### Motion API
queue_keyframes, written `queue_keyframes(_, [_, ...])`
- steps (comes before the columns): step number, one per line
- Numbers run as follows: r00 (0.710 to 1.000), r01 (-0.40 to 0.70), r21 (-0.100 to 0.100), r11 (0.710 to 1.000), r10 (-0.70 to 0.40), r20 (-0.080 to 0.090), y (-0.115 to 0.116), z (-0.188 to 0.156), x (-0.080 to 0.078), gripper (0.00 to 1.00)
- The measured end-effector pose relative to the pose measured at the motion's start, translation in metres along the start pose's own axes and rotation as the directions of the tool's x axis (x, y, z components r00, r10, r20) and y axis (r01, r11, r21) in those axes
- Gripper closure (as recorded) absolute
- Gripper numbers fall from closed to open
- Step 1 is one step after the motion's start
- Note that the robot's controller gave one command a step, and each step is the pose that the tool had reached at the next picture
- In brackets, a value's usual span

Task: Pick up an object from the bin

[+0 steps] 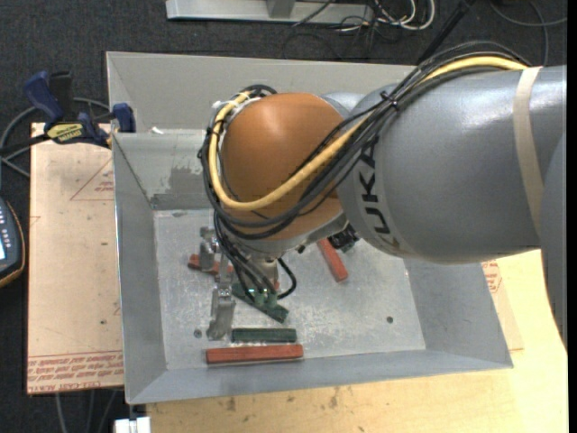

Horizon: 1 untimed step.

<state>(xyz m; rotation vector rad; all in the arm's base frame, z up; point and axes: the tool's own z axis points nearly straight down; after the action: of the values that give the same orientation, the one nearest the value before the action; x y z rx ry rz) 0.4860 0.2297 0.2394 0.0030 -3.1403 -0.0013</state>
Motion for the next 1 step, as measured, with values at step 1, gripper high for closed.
queue_keyframes(1, [0.996,0.085,0.005,0.996,-0.085,-0.004,-0.0603,0.0852,-0.0410,0.00])
